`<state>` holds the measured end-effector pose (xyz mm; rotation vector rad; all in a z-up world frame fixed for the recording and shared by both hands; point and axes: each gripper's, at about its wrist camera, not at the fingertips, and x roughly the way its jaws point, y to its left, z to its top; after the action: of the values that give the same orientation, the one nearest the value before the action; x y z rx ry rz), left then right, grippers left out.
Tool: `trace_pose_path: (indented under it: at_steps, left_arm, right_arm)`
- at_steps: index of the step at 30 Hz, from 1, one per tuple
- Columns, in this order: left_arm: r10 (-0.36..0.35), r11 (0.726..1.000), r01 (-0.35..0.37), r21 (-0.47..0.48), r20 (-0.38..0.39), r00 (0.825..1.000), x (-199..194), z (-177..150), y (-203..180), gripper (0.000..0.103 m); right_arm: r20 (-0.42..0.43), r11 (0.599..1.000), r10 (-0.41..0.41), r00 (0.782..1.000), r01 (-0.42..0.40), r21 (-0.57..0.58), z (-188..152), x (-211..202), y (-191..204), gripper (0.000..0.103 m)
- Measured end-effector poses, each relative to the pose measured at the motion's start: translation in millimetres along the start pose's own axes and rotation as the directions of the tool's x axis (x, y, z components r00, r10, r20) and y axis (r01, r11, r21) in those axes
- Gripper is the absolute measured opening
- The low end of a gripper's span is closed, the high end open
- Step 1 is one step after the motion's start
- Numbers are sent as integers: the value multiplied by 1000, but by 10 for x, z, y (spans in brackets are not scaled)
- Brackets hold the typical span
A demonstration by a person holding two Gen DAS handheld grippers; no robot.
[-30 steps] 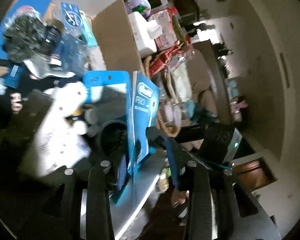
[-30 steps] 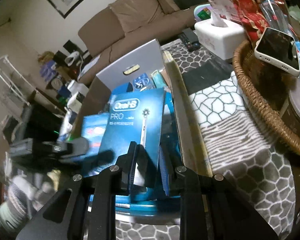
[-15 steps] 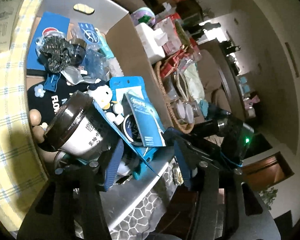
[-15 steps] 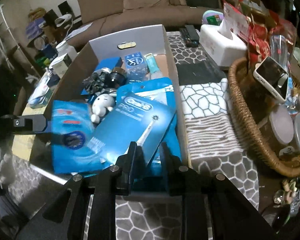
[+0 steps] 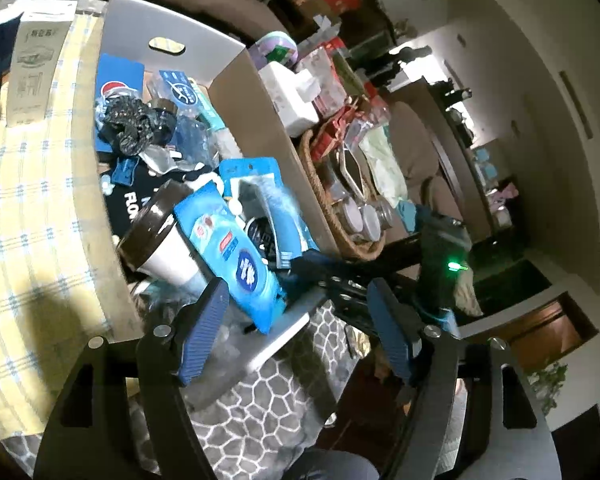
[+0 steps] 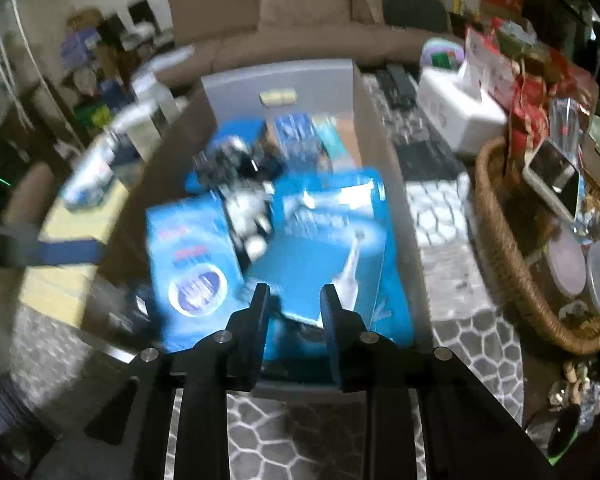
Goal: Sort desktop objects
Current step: 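Carry the Oral-B box and blue packet into the cardboard box and open both tools, then withdraw both tools from the cardboard box back over the table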
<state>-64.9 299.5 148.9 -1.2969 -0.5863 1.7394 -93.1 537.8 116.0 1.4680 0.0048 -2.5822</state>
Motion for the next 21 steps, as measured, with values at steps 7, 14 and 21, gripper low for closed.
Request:
trace_pose_path:
  at_steps: [7,14,21]
  left_arm:
    - [-3,1000,3,-2,-4,1000,-119,-122,39,72]
    - [-17,1000,17,22,-6,1000,-196,-205,-48,74]
    - [65,995,-66,79,16,998,-361,-284,-96,88]
  right_arm:
    - [-38,999,-26,999,27,26,-52,49,-84,24]
    - [-33,996,-44,998,46,75,-54,-198,-238,26]
    - [31,997,-17,999,15,72,10,-472,-7,42]
